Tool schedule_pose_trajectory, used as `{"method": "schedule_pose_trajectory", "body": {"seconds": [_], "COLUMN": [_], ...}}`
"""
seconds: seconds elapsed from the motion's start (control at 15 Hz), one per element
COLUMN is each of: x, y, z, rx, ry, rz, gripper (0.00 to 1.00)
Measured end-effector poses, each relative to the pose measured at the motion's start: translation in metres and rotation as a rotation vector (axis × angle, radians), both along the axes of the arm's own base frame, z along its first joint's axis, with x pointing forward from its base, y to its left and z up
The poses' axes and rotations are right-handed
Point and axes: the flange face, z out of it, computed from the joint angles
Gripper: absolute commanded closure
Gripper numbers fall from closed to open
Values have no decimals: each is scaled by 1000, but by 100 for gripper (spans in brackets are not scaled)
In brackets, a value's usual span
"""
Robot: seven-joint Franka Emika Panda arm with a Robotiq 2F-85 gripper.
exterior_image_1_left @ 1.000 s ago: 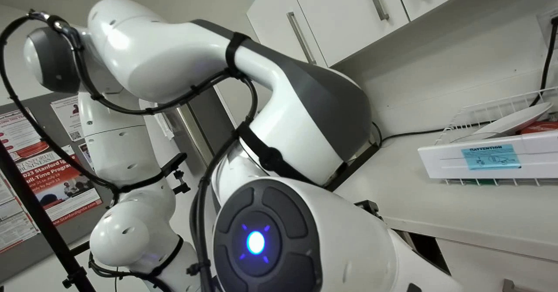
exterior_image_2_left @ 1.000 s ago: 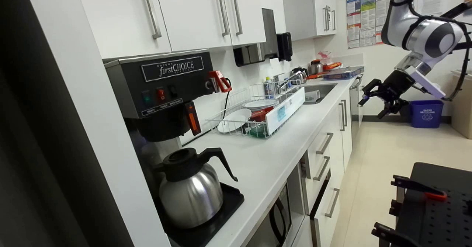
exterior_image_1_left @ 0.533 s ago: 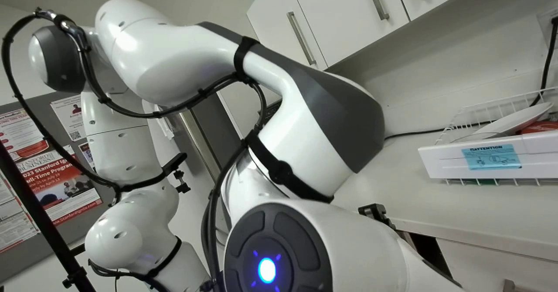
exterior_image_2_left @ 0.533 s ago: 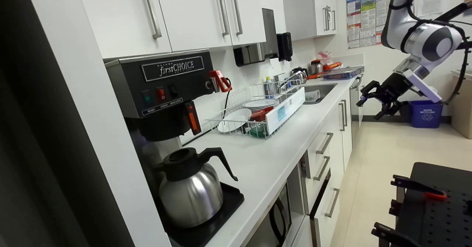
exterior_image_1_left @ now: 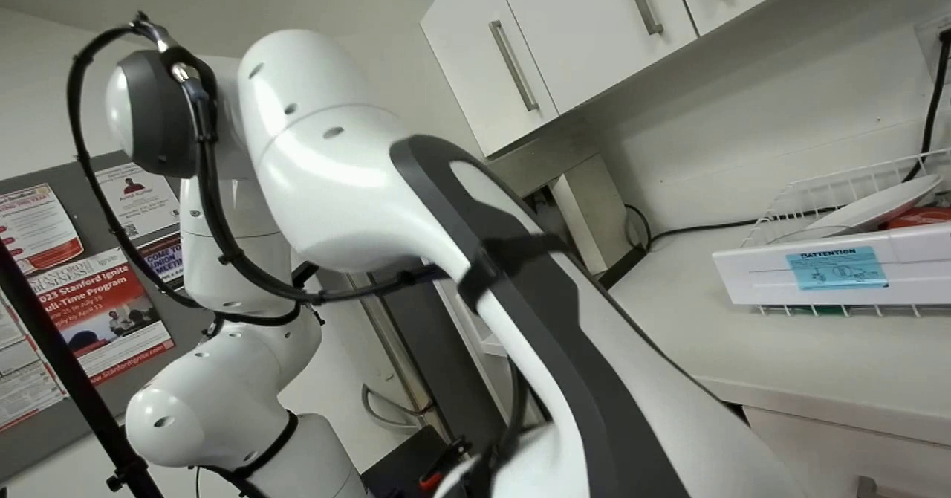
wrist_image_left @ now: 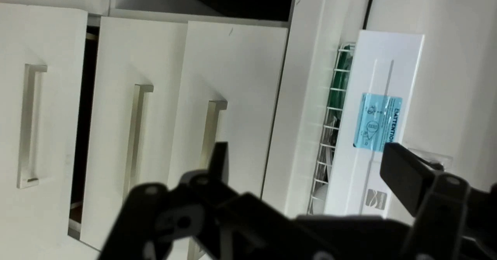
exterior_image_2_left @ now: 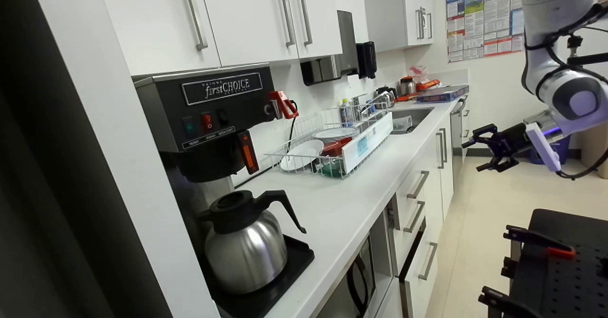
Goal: Open the topmost drawer
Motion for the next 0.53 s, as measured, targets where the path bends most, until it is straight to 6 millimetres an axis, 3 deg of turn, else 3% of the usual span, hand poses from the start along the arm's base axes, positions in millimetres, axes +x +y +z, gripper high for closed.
{"method": "schedule_pose_trajectory", "body": {"seconds": [0.33, 0.53], "x": [11, 14], "y": [-22, -27], "z": [-72, -83], "rx": [109, 117], "ry": [-89, -95], "rz": [-19, -7], "gripper": [0, 0]}}
